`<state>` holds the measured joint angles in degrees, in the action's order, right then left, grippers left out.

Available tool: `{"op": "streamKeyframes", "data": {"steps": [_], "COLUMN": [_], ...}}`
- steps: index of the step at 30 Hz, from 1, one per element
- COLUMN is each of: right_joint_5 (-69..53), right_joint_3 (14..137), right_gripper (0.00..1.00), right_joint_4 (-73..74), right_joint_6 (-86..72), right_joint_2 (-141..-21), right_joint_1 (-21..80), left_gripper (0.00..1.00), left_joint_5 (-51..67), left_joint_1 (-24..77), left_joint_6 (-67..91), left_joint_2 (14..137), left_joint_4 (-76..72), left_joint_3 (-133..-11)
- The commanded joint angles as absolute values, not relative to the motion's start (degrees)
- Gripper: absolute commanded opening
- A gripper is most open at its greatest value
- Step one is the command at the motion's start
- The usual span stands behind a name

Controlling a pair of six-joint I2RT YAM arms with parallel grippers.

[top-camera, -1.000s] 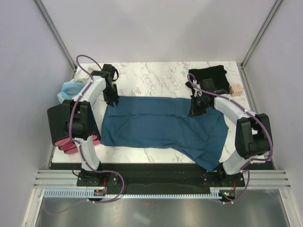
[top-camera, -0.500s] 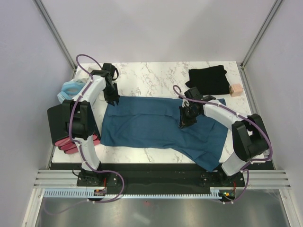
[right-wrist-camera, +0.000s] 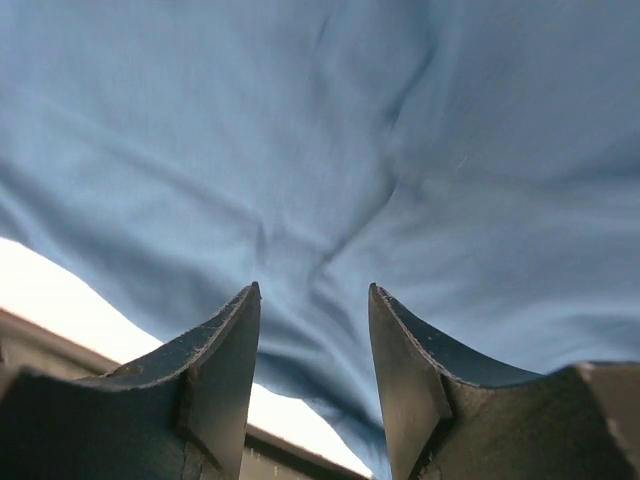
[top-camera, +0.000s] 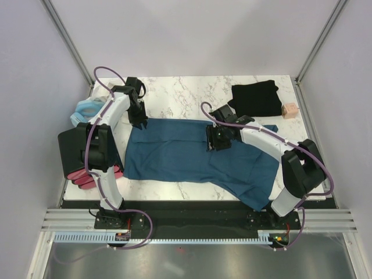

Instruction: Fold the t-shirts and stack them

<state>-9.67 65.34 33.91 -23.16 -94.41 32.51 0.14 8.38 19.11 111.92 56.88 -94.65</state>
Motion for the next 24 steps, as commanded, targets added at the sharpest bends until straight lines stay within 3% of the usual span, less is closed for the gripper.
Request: {"op": "streamKeyframes", "data": {"steps": [1,14,24], "right_joint_5": [-0.4,8.3,13.5], "right_joint_3": [72.3,77.3,76.7], "right_gripper": [0.56,0.56,0.54], "right_joint_4": [34.4,38.3,38.0], "right_joint_6": [-22.6,-22.9,-20.0], "right_joint_2": [-95.9,-99.8,-103.4], "right_joint_1": [32.3,19.8,13.1], "left_gripper": [0.31,0.32,0.31], "left_joint_5": [2.4,7.3,13.1], "left_joint_1": [8.6,8.8,9.6], "left_joint_6": [18.1,18.2,18.1], "left_joint_2": [107.5,104.1,114.0], "left_joint_4": [55.5,52.6,51.9], "left_joint_3": [-93.9,-92.0,-101.1]}}
